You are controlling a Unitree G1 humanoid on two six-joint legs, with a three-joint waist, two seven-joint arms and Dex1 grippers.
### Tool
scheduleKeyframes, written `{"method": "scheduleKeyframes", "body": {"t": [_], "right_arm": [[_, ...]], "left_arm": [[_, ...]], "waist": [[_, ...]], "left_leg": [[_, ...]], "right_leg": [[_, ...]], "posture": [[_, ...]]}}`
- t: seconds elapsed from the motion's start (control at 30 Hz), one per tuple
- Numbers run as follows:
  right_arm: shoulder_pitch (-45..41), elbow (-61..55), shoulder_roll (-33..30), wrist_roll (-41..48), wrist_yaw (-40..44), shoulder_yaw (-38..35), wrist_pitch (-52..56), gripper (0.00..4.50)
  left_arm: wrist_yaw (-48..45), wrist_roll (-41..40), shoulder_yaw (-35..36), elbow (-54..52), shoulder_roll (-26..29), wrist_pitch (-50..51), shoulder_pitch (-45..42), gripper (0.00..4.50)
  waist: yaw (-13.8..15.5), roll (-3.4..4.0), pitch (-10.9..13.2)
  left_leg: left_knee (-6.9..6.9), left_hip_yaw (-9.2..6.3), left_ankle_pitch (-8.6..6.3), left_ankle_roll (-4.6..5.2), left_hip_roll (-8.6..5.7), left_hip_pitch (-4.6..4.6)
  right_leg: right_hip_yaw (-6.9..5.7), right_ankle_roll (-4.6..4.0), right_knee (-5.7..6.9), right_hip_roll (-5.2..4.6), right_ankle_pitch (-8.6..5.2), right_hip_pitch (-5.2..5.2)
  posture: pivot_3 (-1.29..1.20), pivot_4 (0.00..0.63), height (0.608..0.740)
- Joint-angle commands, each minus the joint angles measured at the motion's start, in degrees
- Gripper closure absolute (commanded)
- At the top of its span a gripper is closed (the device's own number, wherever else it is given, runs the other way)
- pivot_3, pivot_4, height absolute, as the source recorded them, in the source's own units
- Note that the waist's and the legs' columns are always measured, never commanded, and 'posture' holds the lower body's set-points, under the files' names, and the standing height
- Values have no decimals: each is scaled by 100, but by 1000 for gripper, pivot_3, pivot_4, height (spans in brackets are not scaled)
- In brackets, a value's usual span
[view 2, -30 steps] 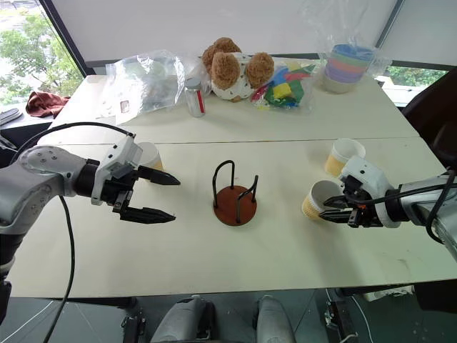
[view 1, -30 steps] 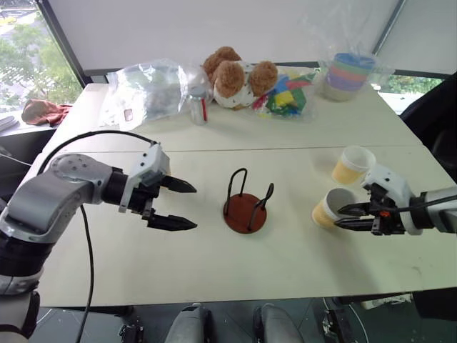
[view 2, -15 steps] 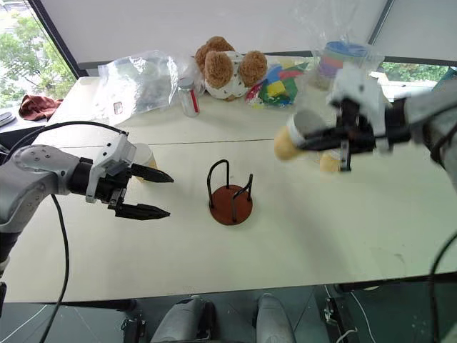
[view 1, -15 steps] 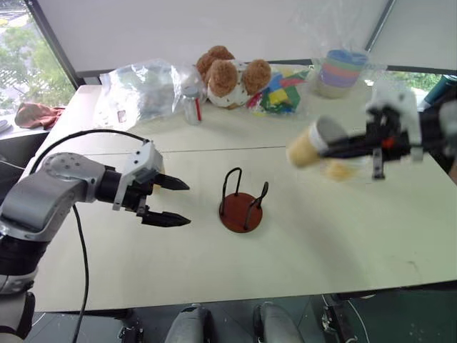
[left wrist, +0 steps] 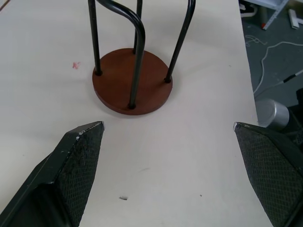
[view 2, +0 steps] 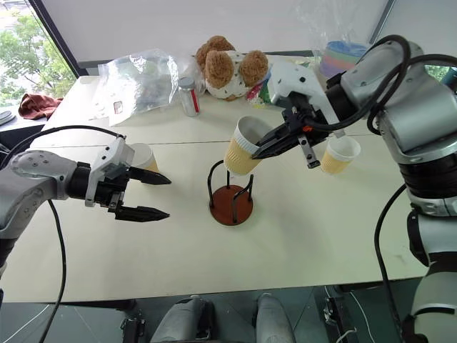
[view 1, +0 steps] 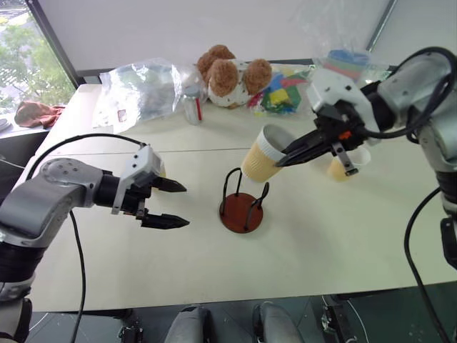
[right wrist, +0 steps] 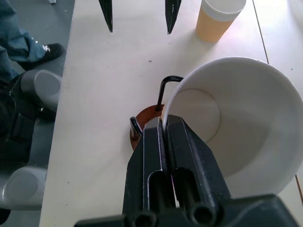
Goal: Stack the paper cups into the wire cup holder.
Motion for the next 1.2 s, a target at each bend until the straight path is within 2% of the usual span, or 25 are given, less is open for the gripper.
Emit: {"method": "scheduleKeyframes", "body": {"t": [0.03, 0.4, 0.47, 0.53, 0.63, 0.77, 0.9, 1.03, 1.2], "right_arm": [[-101, -103, 125, -87, 116, 15, -125, 4478], [137, 153, 419, -611, 179, 412, -977, 4478], [160, 177, 502, -667, 179, 432, -1040, 3934], [167, 220, 568, -721, 176, 416, -1073, 3197], [120, 251, 641, -706, 155, 312, -963, 1751], [85, 201, 591, -651, 171, 200, -796, 1751], [-82, 956, -108, -891, 17, -270, -543, 1751], [330, 1715, -678, -1404, -640, -580, -961, 1751], [1191, 1764, -1009, -1678, -1190, -909, -1103, 1751]], "left_arm": [[70, -79, 207, -194, 6, 1, 59, 0], [252, -196, 245, -351, -59, 30, 154, 0], [271, -176, 219, -316, -99, 2, 144, 0], [278, -153, 195, -280, -135, -10, 119, 0], [271, -109, 160, -203, -182, -34, 70, 0], [266, -63, 123, -141, -226, -60, 23, 0], [249, -168, 222, -122, -238, 25, -111, 0], [223, -311, 351, -137, -206, 152, -193, 0], [129, -248, 293, -67, -172, 112, -251, 0]], "waist": [[-2, 0, 0], [-1, 0, 0], [-1, 0, 0], [-2, 0, 0], [4, 0, 0], [1, 0, 0], [54, 0, 0], [117, -1, 0], [89, -1, -1]], "left_leg": [[0, 0, 1, -2, 0, 1], [2, 0, 9, -16, -1, 1], [1, 0, 12, -20, 0, 1], [2, 1, 14, -24, 0, 1], [2, 0, 14, -23, 0, 1], [2, 0, 15, -26, 0, 1], [3, 0, 13, -23, -1, 0], [3, 5, 8, -14, -6, 0], [-2, 10, 15, -26, -1, 2]], "right_leg": [[0, 0, 1, 0, 0, 0], [0, 0, 7, 0, 0, -3], [-1, 0, 7, 1, 0, -3], [0, 0, 7, 1, 0, -3], [0, 0, 7, 1, 0, -3], [-1, 0, 7, 1, 0, -3], [-1, 0, 7, 0, 0, -2], [0, 0, -3, -4, 0, 1], [1, 0, 0, 0, 0, -1]], "posture": [[0, 150, 740], [0, 150, 740], [0, 150, 740], [0, 150, 740], [0, 150, 740], [0, 150, 740], [0, 150, 740], [0, 150, 740], [0, 150, 740]]}}
